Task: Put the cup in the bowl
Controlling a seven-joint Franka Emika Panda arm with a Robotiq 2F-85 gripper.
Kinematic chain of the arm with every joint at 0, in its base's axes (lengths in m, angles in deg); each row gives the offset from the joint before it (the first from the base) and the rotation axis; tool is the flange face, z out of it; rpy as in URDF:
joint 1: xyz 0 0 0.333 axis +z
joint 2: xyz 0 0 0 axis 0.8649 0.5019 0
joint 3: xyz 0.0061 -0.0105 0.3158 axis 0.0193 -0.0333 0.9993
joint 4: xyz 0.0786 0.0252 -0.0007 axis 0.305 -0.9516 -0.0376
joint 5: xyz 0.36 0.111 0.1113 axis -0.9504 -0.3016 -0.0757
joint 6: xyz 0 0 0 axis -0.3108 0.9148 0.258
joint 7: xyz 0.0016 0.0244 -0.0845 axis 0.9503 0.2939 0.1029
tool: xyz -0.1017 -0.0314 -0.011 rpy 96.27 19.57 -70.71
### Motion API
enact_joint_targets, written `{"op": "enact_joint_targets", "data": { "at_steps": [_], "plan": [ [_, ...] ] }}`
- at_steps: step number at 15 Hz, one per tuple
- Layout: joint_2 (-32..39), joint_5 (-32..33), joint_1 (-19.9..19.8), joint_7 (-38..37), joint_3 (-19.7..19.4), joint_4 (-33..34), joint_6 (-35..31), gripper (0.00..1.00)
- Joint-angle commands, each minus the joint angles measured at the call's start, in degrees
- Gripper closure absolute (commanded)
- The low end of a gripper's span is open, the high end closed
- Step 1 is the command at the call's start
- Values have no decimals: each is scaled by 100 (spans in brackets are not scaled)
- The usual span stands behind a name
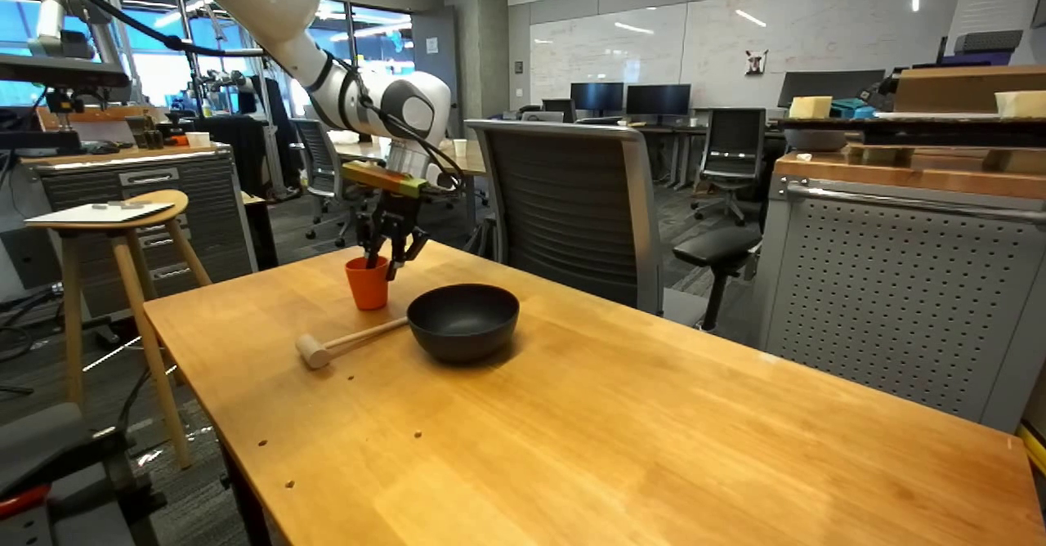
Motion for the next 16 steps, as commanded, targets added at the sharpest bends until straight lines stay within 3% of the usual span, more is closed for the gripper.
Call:
{"op": "enact_joint_targets", "data": {
  "at_steps": [1,3,7,9,12,16],
  "plan": [
    [122,-38,-32,-9,75,247,149,89],
    [157,-88,-81,64,105,275,268,100],
    [-241,-151,-292,171,73,9,345,99],
    [-793,-188,-488,69,-12,-323,-8,99],
    [-1435,-140,-685,-231,-215,-627,-517,99],
    [-2222,40,-971,-725,-696,-1033,-654,99]
  ]
}}
